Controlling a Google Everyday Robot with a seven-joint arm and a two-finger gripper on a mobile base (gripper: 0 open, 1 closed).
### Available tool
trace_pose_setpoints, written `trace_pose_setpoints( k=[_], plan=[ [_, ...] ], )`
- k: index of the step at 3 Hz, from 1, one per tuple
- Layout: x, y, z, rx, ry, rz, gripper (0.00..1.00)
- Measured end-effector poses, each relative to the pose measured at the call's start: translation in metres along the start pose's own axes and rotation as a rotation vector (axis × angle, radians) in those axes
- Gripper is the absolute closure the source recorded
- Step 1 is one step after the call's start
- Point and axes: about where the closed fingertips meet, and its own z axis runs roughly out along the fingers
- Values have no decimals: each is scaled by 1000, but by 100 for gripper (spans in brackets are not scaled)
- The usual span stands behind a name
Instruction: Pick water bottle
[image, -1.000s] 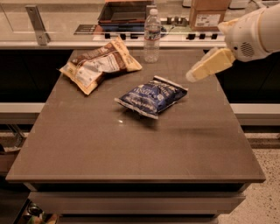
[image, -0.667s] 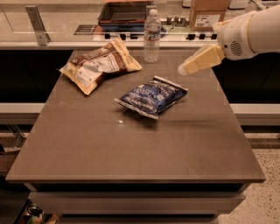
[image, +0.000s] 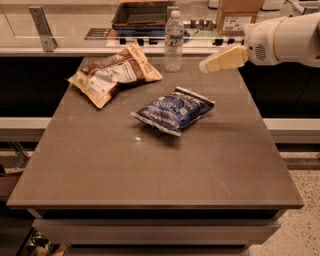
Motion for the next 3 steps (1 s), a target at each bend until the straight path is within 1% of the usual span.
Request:
trace_pose_setpoints(
  k=[1,2,3],
  plan=[
    [0,0,0,0,0,0,0],
    [-4,-3,3,28,6,9,0],
    [-11,-10,27,41,-14,15,0]
  ],
)
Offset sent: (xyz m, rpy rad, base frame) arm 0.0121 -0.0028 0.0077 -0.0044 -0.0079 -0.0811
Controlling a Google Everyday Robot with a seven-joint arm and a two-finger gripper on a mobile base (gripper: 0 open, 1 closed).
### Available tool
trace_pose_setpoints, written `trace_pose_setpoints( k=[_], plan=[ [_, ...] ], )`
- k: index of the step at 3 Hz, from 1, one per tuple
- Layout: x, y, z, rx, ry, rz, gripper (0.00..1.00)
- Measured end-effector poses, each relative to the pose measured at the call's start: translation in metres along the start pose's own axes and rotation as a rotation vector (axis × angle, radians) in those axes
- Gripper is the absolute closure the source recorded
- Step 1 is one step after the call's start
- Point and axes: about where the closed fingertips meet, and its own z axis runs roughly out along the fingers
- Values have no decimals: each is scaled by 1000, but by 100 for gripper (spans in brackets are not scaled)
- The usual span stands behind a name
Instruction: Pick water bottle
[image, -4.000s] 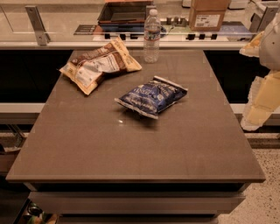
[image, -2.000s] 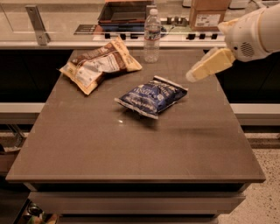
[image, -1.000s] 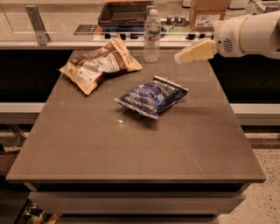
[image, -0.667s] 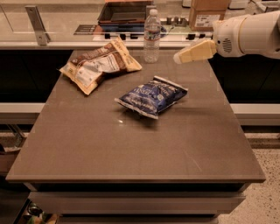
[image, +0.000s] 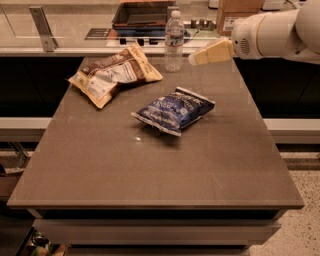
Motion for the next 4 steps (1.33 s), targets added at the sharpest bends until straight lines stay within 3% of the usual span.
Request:
trace_pose_setpoints(
  k=[1,4],
  plan=[
    [-6,-8,27,-14,-40,11,0],
    [-22,-17,106,-143,-186,32,0]
  ],
)
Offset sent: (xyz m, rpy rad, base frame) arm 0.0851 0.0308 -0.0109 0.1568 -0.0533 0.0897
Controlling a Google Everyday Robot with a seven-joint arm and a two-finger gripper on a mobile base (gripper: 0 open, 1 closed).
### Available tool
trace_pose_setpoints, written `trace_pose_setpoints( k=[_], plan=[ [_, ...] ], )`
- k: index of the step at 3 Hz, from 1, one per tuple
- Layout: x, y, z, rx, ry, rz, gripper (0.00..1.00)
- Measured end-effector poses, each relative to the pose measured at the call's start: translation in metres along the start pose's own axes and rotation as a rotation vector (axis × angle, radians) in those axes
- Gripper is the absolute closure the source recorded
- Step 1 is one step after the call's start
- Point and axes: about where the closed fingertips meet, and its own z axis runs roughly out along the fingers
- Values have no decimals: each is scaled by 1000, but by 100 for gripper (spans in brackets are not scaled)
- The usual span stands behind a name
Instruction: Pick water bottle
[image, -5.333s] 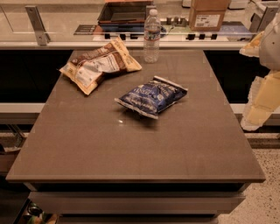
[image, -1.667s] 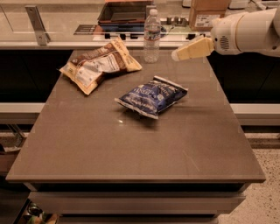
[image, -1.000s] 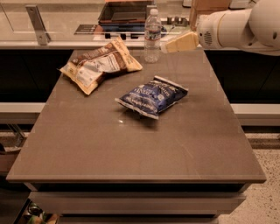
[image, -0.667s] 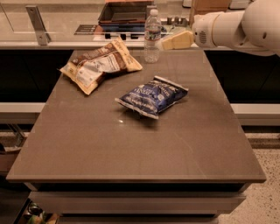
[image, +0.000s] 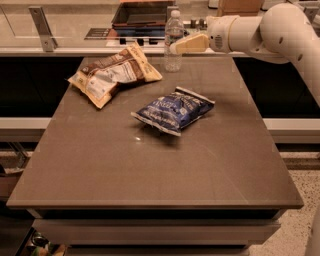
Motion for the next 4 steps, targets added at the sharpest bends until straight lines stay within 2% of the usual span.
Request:
trace_pose_setpoints(
  k=[2,4],
  plan=[
    [-6,1,42,-29,-14,-25,0],
    [-2,0,73,-53,-34,-3,0]
  ],
)
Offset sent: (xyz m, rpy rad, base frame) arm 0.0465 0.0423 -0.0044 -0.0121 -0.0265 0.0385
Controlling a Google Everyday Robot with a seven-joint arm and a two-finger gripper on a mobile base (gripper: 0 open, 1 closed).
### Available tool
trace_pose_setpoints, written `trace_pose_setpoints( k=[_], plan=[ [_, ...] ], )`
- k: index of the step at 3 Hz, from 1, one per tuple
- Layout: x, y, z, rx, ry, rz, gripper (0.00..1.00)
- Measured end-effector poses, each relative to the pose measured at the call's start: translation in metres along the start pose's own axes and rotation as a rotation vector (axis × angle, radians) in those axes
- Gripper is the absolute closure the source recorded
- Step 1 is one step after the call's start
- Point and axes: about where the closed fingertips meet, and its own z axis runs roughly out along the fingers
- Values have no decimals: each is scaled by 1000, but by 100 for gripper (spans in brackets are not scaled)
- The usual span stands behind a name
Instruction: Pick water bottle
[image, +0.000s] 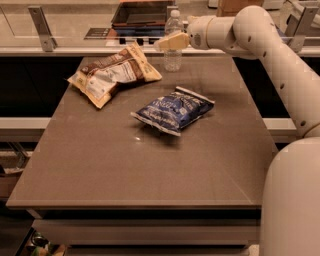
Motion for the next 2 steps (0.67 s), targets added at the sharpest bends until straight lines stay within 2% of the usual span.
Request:
trace_pose_setpoints(
  k=[2],
  plan=[
    [18,-16,13,-25,-82,74,0]
  ],
)
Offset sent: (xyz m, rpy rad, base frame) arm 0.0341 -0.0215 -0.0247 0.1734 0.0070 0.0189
